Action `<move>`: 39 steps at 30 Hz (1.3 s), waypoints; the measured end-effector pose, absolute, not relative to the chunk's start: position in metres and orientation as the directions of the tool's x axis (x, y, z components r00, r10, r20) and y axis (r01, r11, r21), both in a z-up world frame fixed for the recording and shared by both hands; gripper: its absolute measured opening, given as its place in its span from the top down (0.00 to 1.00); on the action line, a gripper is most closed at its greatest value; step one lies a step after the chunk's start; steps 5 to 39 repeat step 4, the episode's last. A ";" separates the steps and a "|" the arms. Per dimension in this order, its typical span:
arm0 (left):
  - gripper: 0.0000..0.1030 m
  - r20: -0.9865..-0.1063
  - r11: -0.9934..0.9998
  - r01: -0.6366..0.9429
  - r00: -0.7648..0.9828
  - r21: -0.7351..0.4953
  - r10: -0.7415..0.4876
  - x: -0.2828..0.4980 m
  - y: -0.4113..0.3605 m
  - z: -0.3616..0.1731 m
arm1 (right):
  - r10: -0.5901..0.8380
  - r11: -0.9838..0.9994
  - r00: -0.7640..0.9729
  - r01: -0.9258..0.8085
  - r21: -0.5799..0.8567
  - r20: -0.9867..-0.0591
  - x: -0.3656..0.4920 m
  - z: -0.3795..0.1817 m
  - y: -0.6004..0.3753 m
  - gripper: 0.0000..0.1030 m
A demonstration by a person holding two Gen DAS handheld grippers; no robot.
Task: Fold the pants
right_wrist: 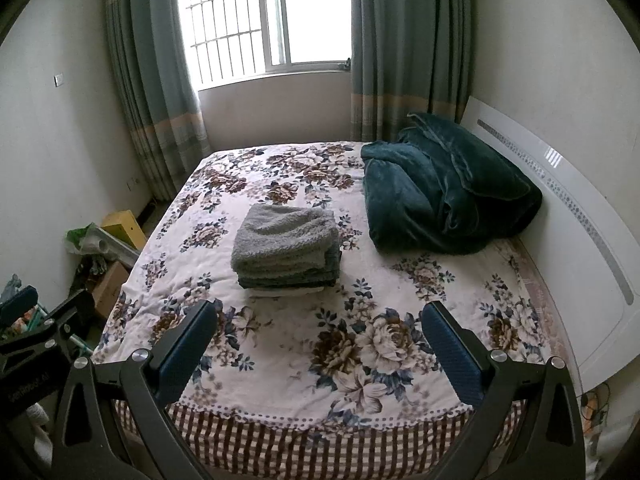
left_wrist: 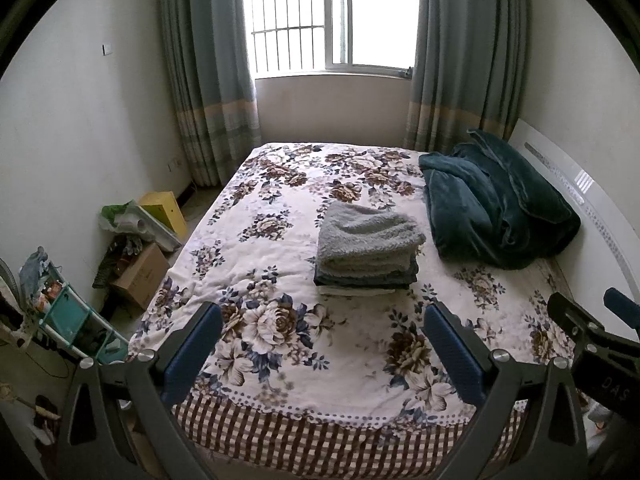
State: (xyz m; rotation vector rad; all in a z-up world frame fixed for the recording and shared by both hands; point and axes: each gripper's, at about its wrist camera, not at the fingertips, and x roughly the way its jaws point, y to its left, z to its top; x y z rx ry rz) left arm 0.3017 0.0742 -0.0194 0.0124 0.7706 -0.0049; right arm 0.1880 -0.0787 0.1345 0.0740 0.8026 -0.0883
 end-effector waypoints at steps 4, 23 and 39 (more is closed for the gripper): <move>0.00 -0.700 1.000 0.012 0.714 0.008 -0.003 0.301 0.073 -0.019 | -0.053 0.994 0.686 0.108 0.029 -0.726 0.188 0.129 -0.077 0.00; 0.00 -0.700 1.000 0.012 0.714 0.008 -0.003 0.301 0.073 -0.019 | -0.053 0.994 0.686 0.108 0.029 -0.726 0.188 0.129 -0.077 0.00; 0.00 -0.700 1.000 0.012 0.714 0.008 -0.003 0.301 0.073 -0.019 | -0.053 0.994 0.686 0.108 0.029 -0.726 0.188 0.129 -0.077 0.00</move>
